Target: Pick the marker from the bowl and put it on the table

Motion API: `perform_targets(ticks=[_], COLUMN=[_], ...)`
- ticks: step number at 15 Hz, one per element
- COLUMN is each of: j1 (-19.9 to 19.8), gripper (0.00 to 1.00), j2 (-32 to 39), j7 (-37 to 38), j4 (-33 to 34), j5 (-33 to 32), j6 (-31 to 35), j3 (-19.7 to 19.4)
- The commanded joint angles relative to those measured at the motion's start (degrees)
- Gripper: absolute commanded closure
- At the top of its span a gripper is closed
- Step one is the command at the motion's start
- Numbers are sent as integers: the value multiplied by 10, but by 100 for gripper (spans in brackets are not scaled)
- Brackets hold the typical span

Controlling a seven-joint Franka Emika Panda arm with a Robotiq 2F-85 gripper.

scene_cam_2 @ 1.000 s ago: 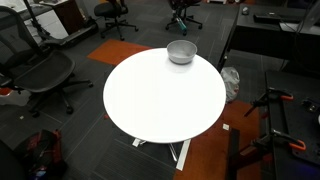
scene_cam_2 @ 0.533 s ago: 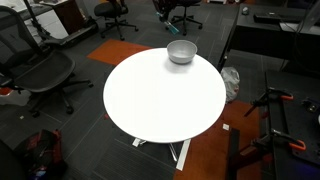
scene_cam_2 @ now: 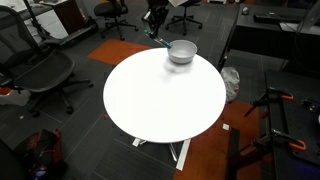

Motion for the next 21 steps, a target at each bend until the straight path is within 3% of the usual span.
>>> perform_targets(ticks=[1,11,18,19,20,21], j1=[11,27,24,25,25,24], gripper=[95,95,95,56,56,49], j2=[45,180,235,238,240,241], j7=[-23,-26,-32,-32,-30,-31], j4=[39,112,150,153,154,156], j5=[-10,-47,-46,-45,-45,-44], j6=[-38,-18,-8,-8,-8,-7], j3=[9,4,4,4,4,5])
